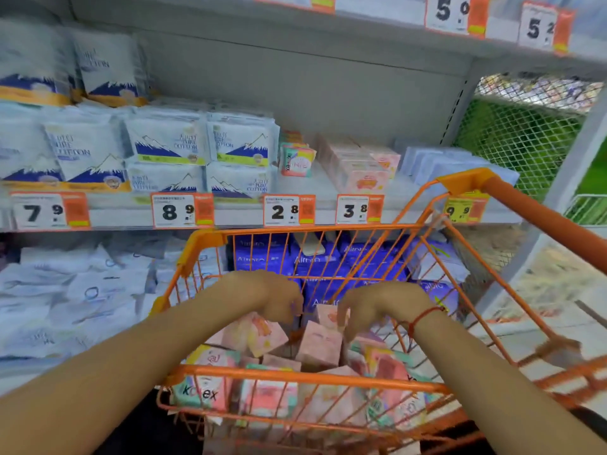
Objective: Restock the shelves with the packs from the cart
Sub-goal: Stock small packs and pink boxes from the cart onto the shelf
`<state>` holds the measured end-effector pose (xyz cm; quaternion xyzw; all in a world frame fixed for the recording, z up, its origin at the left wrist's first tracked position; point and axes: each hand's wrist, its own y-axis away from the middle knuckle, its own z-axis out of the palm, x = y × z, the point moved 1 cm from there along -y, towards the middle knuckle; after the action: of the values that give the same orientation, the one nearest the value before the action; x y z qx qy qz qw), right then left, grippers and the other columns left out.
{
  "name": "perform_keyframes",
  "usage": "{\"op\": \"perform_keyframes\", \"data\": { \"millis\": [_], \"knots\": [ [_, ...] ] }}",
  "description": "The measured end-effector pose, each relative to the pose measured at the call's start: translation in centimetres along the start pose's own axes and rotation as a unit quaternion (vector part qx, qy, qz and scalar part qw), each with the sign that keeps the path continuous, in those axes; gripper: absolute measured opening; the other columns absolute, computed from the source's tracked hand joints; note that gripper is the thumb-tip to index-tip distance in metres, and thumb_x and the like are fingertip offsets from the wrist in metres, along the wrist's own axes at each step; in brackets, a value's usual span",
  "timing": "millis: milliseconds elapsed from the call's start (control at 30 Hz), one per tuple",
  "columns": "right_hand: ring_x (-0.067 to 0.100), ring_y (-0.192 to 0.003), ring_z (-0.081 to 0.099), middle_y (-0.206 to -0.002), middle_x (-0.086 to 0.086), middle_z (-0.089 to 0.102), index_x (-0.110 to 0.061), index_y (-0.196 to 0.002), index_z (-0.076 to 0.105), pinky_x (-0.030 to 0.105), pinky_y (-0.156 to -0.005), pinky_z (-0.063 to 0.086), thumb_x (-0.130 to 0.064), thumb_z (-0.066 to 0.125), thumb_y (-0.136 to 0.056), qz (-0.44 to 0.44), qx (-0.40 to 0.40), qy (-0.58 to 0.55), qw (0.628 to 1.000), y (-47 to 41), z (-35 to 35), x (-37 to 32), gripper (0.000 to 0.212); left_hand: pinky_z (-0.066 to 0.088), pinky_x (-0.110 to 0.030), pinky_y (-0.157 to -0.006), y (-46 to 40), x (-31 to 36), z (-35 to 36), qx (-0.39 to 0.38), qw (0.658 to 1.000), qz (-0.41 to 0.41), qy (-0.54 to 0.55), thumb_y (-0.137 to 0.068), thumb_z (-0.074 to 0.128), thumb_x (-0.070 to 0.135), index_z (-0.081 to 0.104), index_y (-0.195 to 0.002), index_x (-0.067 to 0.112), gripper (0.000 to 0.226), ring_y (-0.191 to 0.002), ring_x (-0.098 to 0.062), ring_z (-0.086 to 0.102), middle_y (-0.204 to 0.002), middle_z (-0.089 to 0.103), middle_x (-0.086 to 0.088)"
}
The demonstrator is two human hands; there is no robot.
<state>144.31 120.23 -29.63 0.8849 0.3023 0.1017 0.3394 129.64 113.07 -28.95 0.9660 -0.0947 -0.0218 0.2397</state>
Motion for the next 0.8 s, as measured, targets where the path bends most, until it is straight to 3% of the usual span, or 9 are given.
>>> {"op": "perform_keyframes", "data": {
  "millis": [67,133,267,400,467,567,667,733,800],
  "knots": [
    [0.017,-0.074,0.059,-0.084,-0.005,0.057,-0.013,-0.116,0.063,0.025,-0.052,0.049,-0.038,0.066,-0.084,0.058,-0.072,0.031,0.995,0.4,0.7,0.5,0.041,0.041,-0.029,-0.089,-1.1,1.8,0.4,-0.050,0.997,0.050,0.040,-0.095,0.050,0.022,0.055,-0.130,0.018,0.035,-0.115,-0.025,0.053,-0.130,0.057,-0.004],
    [0.012,-0.065,0.059,-0.090,-0.003,0.060,-0.015,-0.109,0.065,0.022,-0.043,0.047,-0.039,0.065,-0.084,0.077,-0.050,0.049,0.995,0.9,1.3,1.1,0.035,0.041,-0.028,-0.088,-1.8,3.0,1.0,-0.104,0.987,0.090,0.081,-0.095,0.052,0.017,0.055,-0.130,0.010,0.035,-0.106,-0.024,0.055,-0.128,0.058,-0.012],
    [0.023,-0.095,0.062,-0.084,0.006,0.060,-0.014,-0.097,0.064,0.028,-0.081,0.046,-0.022,0.058,-0.091,0.094,0.046,0.024,0.994,1.4,1.9,2.5,0.011,0.041,-0.027,-0.082,-2.1,4.0,2.8,-0.177,0.971,0.125,0.104,-0.096,0.048,0.010,0.050,-0.131,0.003,0.036,-0.099,-0.021,0.050,-0.120,0.057,-0.014],
    [0.000,-0.033,0.051,-0.067,-0.006,0.050,-0.023,-0.058,0.052,0.008,-0.042,0.041,-0.027,0.070,-0.083,0.103,-0.013,0.006,0.995,2.0,1.4,2.2,0.031,0.045,-0.016,-0.060,-2.4,4.2,3.4,-0.162,0.965,0.088,0.188,-0.100,0.042,0.020,0.040,-0.139,0.009,0.041,-0.096,-0.024,0.054,-0.116,0.055,-0.009],
    [-0.002,-0.025,0.048,-0.065,-0.006,0.053,-0.021,-0.056,0.054,0.009,-0.030,0.036,-0.024,0.071,-0.082,0.107,-0.033,-0.018,0.994,1.8,1.0,2.4,0.031,0.042,-0.013,-0.055,-2.9,4.2,3.5,-0.138,0.959,0.064,0.237,-0.099,0.045,0.026,0.038,-0.141,0.010,0.045,-0.091,-0.020,0.052,-0.124,0.058,-0.012],
    [0.010,-0.054,0.068,-0.088,0.004,0.067,-0.017,-0.088,0.068,0.020,-0.053,0.057,-0.033,0.075,-0.079,0.105,-0.097,-0.079,0.987,2.0,0.8,2.3,0.020,0.046,-0.021,-0.068,-3.3,4.5,3.1,-0.082,0.947,0.049,0.307,-0.092,0.057,0.034,0.031,-0.144,0.014,0.062,-0.095,-0.016,0.053,-0.134,0.052,-0.007],
    [0.024,-0.084,0.064,-0.118,0.019,0.058,-0.006,-0.132,0.050,0.039,-0.080,0.056,-0.026,0.064,-0.088,0.061,-0.130,-0.205,0.968,2.4,0.3,1.5,0.050,0.042,-0.018,-0.089,-2.7,3.9,2.4,-0.033,0.938,0.083,0.335,-0.084,0.071,0.028,0.023,-0.147,0.022,0.080,-0.113,-0.011,0.046,-0.143,0.036,0.004],
    [0.023,-0.084,0.062,-0.099,0.010,0.057,-0.003,-0.131,0.048,0.038,-0.083,0.053,-0.026,0.055,-0.094,0.022,-0.106,-0.289,0.951,2.8,-0.2,0.8,0.043,0.034,-0.019,-0.103,-2.3,2.8,2.0,-0.001,0.938,0.100,0.333,-0.078,0.077,0.024,0.026,-0.146,0.025,0.085,-0.128,-0.008,0.038,-0.146,0.034,0.009],
    [0.023,-0.082,0.062,-0.084,0.005,0.055,-0.005,-0.112,0.055,0.042,-0.093,0.050,-0.027,0.050,-0.097,-0.002,-0.090,-0.354,0.931,3.0,-0.5,0.7,0.027,0.035,-0.018,-0.100,-2.1,1.7,1.4,0.018,0.929,0.085,0.360,-0.076,0.079,0.022,0.031,-0.144,0.024,0.083,-0.129,-0.005,0.038,-0.142,0.039,0.010]
  ]
}}
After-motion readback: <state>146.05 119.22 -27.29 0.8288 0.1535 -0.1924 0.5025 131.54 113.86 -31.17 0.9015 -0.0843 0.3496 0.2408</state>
